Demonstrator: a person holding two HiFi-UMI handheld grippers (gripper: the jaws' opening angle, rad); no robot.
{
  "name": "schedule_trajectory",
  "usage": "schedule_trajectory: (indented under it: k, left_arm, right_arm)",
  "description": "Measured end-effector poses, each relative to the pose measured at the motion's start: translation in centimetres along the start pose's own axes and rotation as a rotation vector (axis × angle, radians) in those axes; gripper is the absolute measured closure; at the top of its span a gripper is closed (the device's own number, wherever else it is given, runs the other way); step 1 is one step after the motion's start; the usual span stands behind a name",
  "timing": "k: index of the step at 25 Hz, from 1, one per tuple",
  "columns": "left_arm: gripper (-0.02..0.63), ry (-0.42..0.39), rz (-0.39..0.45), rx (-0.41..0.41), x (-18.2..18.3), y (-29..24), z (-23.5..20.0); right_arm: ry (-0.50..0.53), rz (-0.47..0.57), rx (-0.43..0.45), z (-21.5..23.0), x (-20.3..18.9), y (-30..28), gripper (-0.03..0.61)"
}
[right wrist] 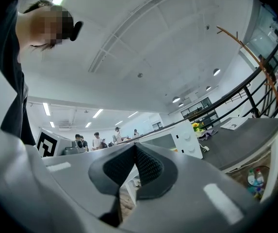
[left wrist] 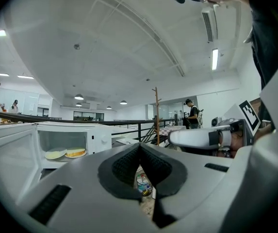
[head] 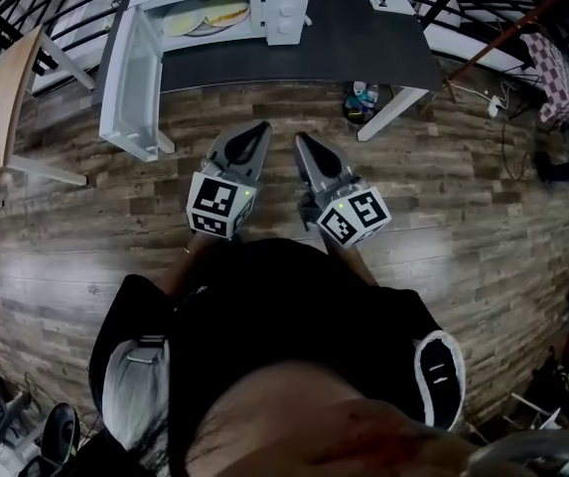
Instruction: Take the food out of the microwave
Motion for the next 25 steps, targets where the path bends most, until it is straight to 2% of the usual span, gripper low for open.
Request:
schedule_trajectory:
  k: [5, 13, 25]
  left_arm:
    - [0.606, -0.03, -0.02, 0.038, 0.2, 0.5, 1.8]
    - [0.607, -0.018, -0.054, 0.073, 0.3, 1.7, 4.0]
    - [0.606, -0.016, -0.031, 0.077, 0.0, 0.8, 3.6]
  right_arm:
    - [-0.019, -0.021, 0.03, 0.5, 0.0, 1.5, 0.58]
    - [-0.046, -0.034, 0.051, 0.8, -0.4, 3.5, 0.58]
    - [-0.029, -0.037, 0.05, 1.4, -0.4, 2.9, 0.58]
Point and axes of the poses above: the fingertips, and each gripper's own axes: y backward along the fingers, z to its right, x out of its top, the point moved 10 cm from there along y, backward along the fingers, and after that the axes turned 13 degrees about -y, right-handed, at the moved point
